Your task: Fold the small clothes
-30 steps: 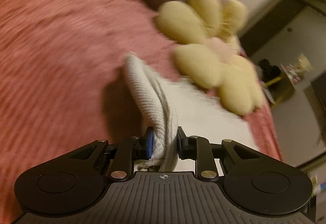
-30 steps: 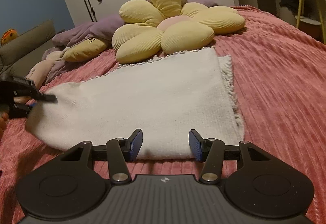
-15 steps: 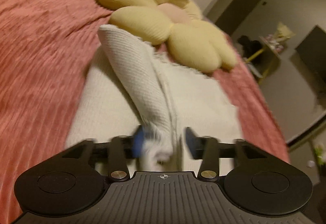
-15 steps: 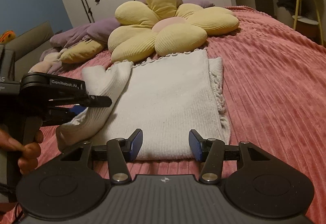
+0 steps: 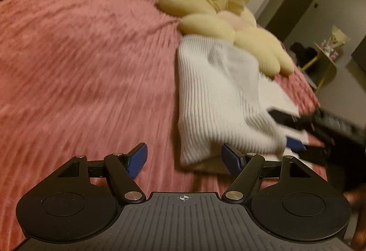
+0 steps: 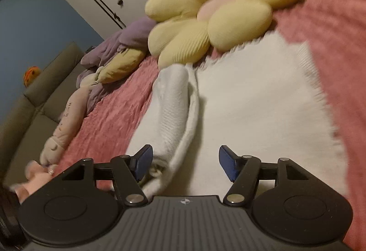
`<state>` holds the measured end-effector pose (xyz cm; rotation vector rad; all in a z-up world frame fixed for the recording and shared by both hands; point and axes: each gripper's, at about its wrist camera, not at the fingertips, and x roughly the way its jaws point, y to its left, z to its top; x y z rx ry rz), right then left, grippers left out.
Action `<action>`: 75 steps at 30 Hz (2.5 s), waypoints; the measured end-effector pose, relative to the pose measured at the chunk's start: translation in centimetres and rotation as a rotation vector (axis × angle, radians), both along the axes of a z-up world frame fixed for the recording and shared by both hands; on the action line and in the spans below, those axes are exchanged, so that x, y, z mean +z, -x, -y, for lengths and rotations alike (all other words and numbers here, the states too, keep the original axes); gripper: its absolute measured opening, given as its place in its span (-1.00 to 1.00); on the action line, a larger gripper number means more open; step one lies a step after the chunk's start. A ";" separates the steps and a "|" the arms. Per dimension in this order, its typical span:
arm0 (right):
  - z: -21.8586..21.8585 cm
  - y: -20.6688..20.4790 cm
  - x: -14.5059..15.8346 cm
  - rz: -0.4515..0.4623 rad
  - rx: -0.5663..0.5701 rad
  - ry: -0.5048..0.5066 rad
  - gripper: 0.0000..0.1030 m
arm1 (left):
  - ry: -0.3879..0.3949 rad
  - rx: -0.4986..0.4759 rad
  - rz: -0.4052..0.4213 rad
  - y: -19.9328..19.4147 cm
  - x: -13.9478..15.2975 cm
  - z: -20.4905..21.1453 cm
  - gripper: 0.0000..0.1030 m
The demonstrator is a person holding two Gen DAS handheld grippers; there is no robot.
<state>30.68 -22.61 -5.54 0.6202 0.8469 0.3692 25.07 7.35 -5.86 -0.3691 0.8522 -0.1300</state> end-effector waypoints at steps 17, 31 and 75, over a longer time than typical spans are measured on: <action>-2.7 -0.9 3.9 0.256 0.008 0.326 -0.62 | -0.107 -0.034 0.038 -0.7 -1.1 3.4 0.58; 7.1 0.1 -0.9 0.077 -0.124 0.139 -0.28 | -0.110 -0.139 0.003 -1.5 -1.7 7.3 0.58; 2.7 6.3 1.8 0.284 0.018 0.428 -0.85 | -0.131 -0.129 -0.032 -3.7 1.7 8.5 0.67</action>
